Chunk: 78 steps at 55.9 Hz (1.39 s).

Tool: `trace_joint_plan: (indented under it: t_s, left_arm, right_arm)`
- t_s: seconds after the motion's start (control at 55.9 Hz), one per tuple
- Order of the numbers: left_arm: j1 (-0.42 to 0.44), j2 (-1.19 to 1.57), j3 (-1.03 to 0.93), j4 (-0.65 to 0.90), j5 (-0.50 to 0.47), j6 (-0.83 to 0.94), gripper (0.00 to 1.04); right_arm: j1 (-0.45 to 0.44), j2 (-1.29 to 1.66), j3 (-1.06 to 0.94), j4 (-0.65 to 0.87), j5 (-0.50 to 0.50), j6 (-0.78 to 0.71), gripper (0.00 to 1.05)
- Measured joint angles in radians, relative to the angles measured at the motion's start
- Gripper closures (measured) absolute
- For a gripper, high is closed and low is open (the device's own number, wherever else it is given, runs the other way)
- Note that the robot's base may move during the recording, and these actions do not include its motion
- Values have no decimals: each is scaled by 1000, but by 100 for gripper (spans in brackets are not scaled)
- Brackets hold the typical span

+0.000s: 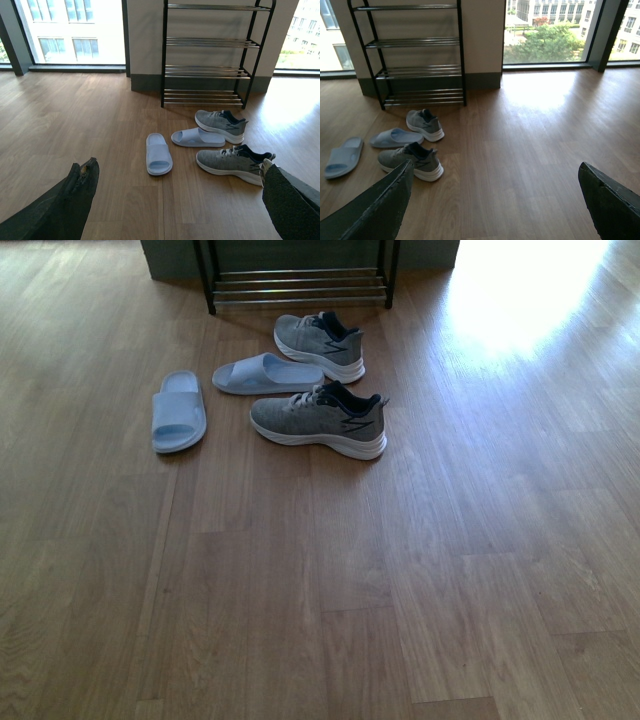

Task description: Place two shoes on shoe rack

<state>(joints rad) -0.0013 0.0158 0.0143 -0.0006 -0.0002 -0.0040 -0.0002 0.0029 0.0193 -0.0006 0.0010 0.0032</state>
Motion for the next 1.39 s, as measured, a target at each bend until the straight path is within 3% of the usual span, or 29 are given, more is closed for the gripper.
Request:
trace_joint_plan:
  t_s: [1.395]
  left_arm:
    - [0, 0, 0, 0, 0, 0, 9]
  right_arm:
    - [0, 0, 0, 0, 0, 0, 9]
